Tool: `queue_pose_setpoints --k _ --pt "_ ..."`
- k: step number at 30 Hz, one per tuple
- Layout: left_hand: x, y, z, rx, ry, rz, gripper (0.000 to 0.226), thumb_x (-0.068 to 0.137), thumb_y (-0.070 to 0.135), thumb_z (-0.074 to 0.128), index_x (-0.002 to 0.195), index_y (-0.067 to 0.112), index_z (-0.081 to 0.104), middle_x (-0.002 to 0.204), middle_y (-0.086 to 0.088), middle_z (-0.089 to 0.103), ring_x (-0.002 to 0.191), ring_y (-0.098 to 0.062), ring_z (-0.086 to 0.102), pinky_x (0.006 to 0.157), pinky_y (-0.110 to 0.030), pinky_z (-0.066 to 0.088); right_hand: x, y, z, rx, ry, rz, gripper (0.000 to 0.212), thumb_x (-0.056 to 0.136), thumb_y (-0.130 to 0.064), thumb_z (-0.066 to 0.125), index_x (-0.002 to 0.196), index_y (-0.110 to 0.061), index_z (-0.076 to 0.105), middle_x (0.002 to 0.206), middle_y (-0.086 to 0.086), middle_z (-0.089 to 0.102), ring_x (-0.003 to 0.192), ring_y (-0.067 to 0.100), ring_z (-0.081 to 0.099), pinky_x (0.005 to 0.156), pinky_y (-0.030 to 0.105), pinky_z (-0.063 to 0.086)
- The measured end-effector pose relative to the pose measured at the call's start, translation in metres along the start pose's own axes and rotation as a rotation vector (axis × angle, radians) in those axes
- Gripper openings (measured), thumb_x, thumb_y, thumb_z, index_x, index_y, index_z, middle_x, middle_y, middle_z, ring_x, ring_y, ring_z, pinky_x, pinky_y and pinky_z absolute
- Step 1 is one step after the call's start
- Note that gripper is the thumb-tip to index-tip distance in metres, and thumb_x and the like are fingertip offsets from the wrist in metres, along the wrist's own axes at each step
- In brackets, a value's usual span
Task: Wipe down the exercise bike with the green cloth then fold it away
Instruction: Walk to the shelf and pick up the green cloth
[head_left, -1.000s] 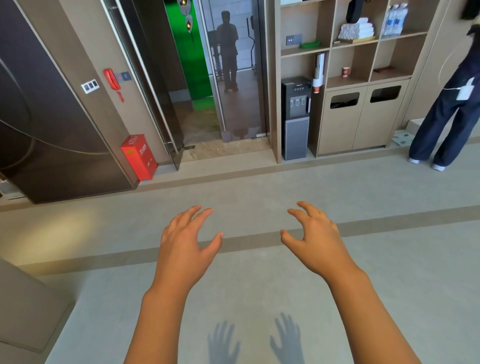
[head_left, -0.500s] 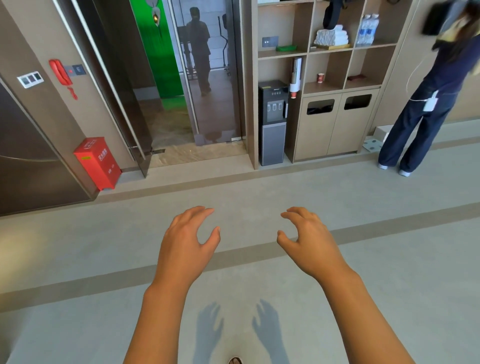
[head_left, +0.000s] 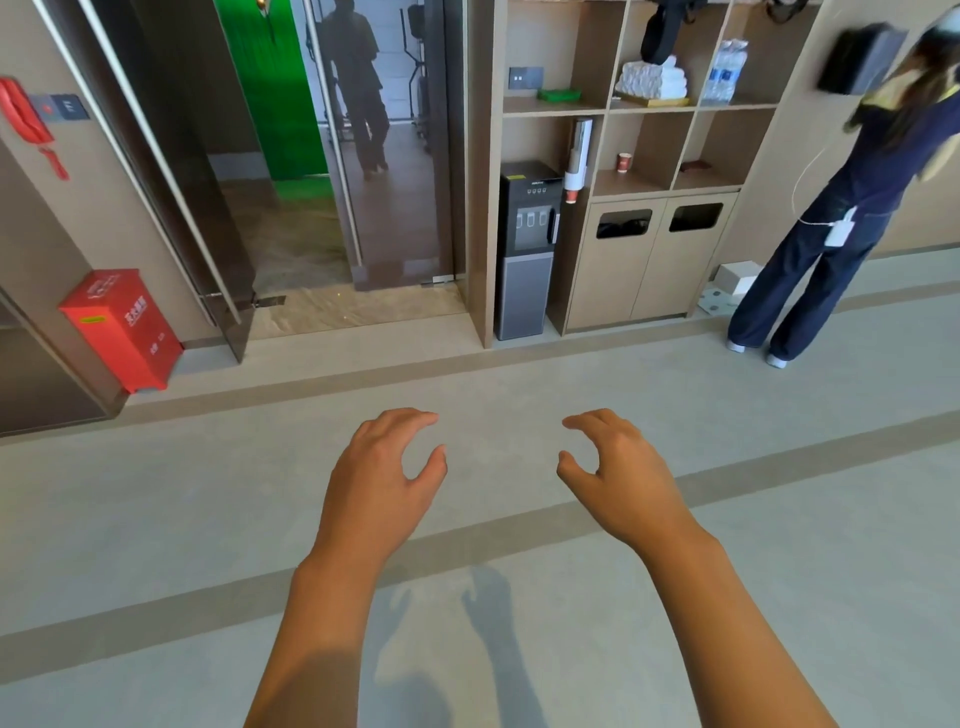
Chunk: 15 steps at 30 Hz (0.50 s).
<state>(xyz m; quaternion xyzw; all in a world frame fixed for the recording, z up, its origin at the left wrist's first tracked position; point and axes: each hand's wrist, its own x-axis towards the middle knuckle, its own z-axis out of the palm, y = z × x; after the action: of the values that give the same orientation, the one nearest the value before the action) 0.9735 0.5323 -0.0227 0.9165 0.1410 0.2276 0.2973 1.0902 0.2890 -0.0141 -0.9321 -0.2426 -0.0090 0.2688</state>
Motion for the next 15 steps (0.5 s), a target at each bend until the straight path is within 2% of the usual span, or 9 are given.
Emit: queue_pose_setpoints --k 4,9,15 --pt "0.026 -0.015 0.007 -0.036 0.001 -0.017 0.034 0.097 0.035 0.066 0.13 0.032 0.066 0.132 0.02 0.061 0.126 -0.005 0.053 0.102 -0.023 0.044 0.035 -0.002 0.006 -0.003 0.012 -0.005 0.043 0.101 -0.035 0.061 0.142 -0.022 0.06 0.143 -0.009 0.058 0.125 0.014 0.056 0.091 0.027 0.047" --pt "0.059 -0.031 0.023 -0.051 -0.008 -0.048 0.034 0.098 0.037 0.065 0.131 0.033 0.065 0.134 0.02 0.06 0.129 -0.005 0.052 0.107 -0.028 0.046 0.079 0.003 0.022 0.01 -0.017 -0.042 0.043 0.101 -0.033 0.062 0.142 -0.021 0.06 0.143 -0.007 0.057 0.129 0.015 0.055 0.094 0.024 0.043" --pt "0.117 -0.031 0.053 -0.03 0.006 -0.068 0.035 0.097 0.037 0.066 0.132 0.035 0.065 0.136 0.021 0.059 0.131 -0.005 0.051 0.107 -0.026 0.043 0.145 0.035 0.029 0.035 -0.032 -0.071 0.044 0.101 -0.034 0.062 0.143 -0.021 0.06 0.145 -0.005 0.056 0.131 0.017 0.054 0.1 0.028 0.045"
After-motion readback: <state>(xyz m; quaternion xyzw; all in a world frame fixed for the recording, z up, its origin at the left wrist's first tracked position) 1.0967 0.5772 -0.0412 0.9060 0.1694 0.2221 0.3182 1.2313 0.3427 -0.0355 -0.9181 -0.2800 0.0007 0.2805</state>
